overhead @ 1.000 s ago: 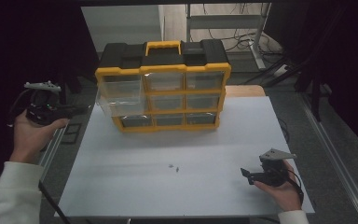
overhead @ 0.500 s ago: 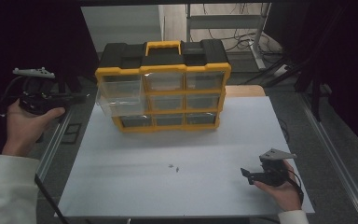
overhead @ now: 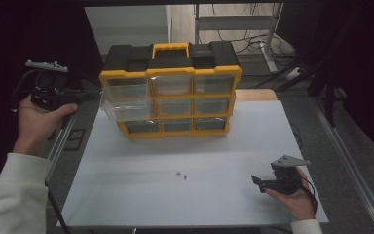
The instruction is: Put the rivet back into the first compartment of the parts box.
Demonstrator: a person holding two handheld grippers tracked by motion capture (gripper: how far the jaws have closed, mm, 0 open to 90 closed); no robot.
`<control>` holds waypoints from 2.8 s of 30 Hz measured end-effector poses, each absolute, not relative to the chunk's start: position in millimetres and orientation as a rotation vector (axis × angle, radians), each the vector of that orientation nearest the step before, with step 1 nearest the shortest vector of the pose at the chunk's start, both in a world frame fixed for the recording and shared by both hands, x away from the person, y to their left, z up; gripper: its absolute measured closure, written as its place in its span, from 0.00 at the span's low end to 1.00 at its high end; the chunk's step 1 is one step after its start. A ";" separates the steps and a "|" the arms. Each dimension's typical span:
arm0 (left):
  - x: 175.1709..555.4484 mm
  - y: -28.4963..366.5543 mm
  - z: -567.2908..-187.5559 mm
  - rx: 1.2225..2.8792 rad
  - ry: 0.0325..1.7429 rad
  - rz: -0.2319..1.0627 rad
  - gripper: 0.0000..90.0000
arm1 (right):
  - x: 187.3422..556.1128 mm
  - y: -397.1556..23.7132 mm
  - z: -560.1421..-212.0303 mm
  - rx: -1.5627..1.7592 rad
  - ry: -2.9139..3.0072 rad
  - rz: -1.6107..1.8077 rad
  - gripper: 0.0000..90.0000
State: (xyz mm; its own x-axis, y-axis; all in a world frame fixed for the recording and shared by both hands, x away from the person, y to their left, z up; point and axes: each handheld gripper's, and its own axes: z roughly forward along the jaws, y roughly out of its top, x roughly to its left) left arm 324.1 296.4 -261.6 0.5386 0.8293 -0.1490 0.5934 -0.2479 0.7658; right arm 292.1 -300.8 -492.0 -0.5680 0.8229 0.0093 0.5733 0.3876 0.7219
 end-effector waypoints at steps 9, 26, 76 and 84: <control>332.4 273.5 -261.0 1.981 1.130 0.354 0.97 | 292.1 -301.0 -491.8 1.217 2.302 1.001 0.12; 322.0 279.0 -261.0 1.927 1.113 0.431 0.23 | 291.3 -301.8 -491.0 1.221 2.298 1.012 0.12; 253.7 289.2 -421.7 1.949 1.171 0.361 0.13 | 290.0 -301.0 -491.2 1.210 2.296 1.014 0.11; 257.8 270.2 -442.7 1.991 1.173 0.313 0.13 | 290.1 -301.1 -491.5 1.209 2.298 1.010 0.11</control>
